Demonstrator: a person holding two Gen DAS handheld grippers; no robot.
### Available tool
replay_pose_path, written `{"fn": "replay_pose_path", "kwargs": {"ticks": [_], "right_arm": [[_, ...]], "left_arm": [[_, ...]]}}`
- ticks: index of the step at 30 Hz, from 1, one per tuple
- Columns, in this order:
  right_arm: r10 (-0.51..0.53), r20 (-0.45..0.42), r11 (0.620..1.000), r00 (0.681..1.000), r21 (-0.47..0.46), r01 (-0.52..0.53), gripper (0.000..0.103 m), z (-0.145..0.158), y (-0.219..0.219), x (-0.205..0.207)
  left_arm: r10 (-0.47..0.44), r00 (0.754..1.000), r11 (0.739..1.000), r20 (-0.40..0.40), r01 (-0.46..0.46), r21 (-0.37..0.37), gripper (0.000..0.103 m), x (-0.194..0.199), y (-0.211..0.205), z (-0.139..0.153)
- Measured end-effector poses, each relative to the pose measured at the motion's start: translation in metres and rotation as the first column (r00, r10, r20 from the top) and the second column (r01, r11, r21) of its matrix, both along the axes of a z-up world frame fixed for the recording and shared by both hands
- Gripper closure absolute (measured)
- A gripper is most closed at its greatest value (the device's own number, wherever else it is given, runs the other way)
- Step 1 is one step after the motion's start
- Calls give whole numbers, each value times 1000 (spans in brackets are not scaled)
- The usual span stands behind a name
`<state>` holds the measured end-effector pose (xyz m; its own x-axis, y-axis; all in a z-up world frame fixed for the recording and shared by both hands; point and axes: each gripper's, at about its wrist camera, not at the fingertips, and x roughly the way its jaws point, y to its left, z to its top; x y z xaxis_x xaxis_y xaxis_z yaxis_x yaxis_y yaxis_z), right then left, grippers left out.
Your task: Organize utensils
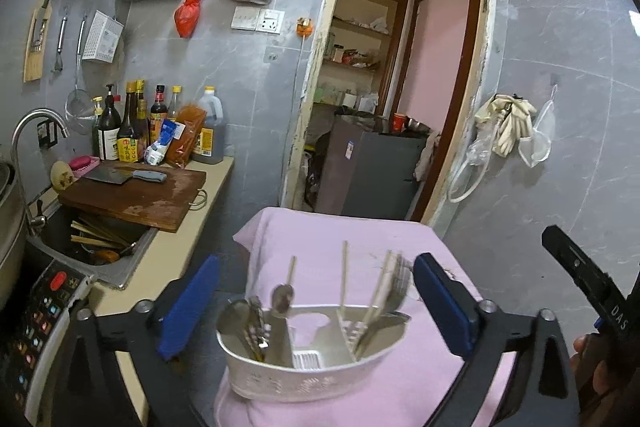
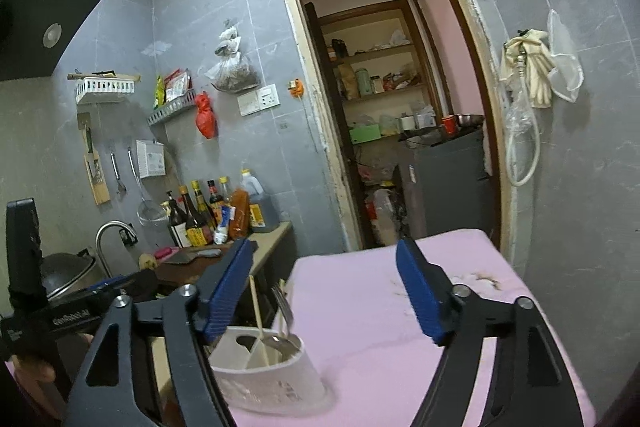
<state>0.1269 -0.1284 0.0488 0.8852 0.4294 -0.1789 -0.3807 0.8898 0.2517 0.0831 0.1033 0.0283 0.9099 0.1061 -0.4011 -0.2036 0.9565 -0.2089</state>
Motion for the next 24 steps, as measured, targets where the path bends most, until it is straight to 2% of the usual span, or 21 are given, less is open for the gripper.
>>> {"fn": "replay_pose_path", "kwargs": {"ticks": [5,15,17,24], "right_arm": [[-23,-26,999,999,-28,22,20,3,-25,-18],[-54,-59,995,997,-89,49,10,0,-58,-50],[-60,-71,994,996,-93,53,4,-2,-63,-55],[-81,-83,990,993,-118,71,2,-7,-76,-74]], "left_arm": [[7,1000,1000,-2,-7,8,1,-21,-23,5],[22,999,1000,-41,-21,9,1,-51,-44,-1],[25,999,1000,-48,-24,19,1,-56,-49,-2],[-2,997,1000,-76,4,16,1,-71,-60,-8]]}}
